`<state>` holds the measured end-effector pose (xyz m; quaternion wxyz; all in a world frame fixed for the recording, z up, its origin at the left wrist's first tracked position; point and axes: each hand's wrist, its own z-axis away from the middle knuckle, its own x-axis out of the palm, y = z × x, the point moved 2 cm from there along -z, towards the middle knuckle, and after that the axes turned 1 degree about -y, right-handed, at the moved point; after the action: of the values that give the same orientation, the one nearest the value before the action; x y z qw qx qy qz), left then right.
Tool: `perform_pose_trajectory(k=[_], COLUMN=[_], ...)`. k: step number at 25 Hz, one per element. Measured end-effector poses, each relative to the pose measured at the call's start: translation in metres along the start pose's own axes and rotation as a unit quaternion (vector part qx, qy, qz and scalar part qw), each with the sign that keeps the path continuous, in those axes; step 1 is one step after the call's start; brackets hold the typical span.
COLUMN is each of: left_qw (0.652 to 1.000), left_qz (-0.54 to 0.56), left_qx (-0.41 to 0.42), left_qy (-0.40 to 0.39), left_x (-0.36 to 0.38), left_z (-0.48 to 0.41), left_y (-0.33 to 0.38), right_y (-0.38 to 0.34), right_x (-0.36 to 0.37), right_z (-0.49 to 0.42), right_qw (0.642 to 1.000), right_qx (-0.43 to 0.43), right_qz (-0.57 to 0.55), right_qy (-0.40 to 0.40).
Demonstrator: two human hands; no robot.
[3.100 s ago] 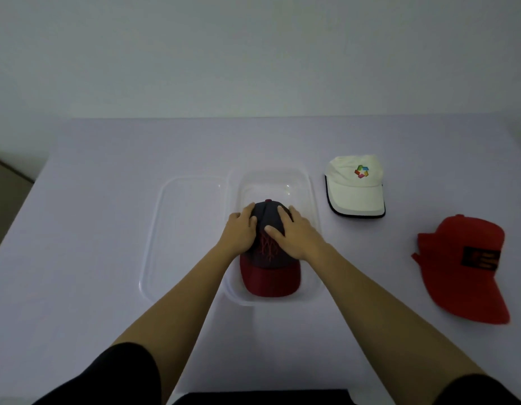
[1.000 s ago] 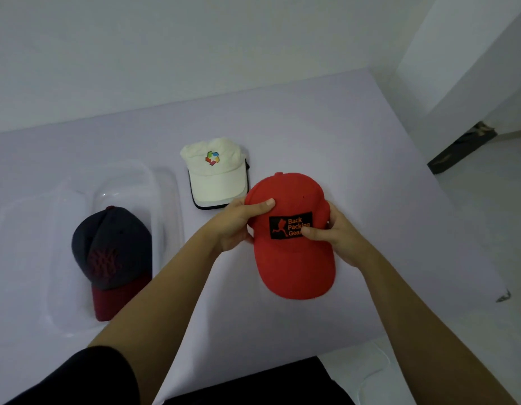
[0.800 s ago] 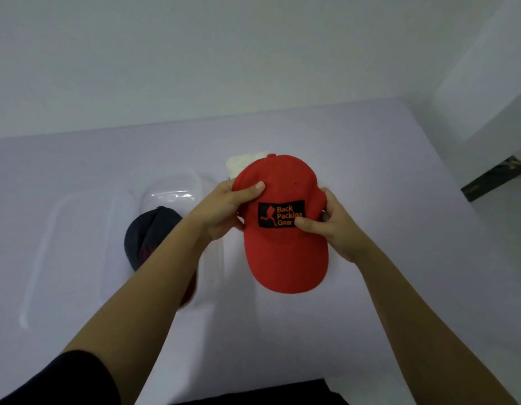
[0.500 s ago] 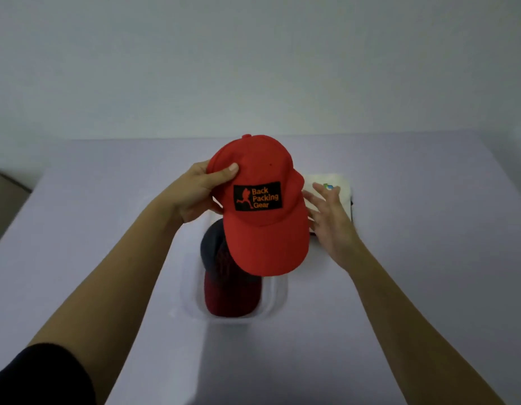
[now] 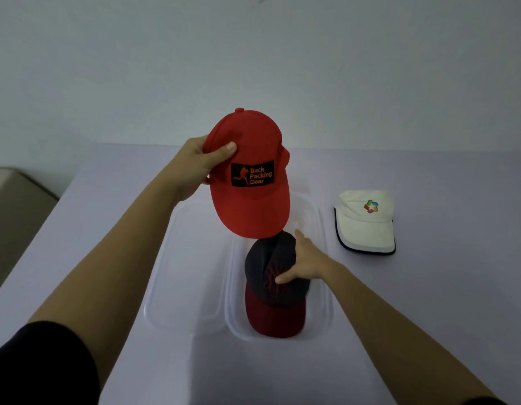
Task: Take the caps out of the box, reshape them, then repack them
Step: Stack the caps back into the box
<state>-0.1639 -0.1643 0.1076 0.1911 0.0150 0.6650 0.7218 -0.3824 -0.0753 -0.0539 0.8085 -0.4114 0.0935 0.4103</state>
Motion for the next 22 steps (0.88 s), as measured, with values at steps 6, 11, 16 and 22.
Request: perform_pose_trajectory(k=[6, 11, 16, 22], left_qw=[0.996, 0.995, 0.970, 0.944], left_qz=[0.015, -0.038, -0.026, -0.135], left_qx=[0.092, 0.032, -0.147, -0.191], left_qy=[0.005, -0.083, -0.190, -0.234], left_x=[0.031, 0.061, 0.085, 0.085], left_z=[-0.020, -0.025, -0.014, -0.023], left_y=[-0.018, -0.065, -0.120, -0.133], right_y=[-0.004, -0.010, -0.008, 0.002], right_x=[0.003, 0.017, 0.019, 0.005], right_z=[0.014, 0.044, 0.052, 0.043], right_qw=[0.991, 0.976, 0.972, 0.985], right_qx=[-0.071, -0.137, -0.139, -0.120], right_qz=[0.095, 0.115, 0.124, 0.076], right_qy=[0.061, 0.123, 0.146, 0.096])
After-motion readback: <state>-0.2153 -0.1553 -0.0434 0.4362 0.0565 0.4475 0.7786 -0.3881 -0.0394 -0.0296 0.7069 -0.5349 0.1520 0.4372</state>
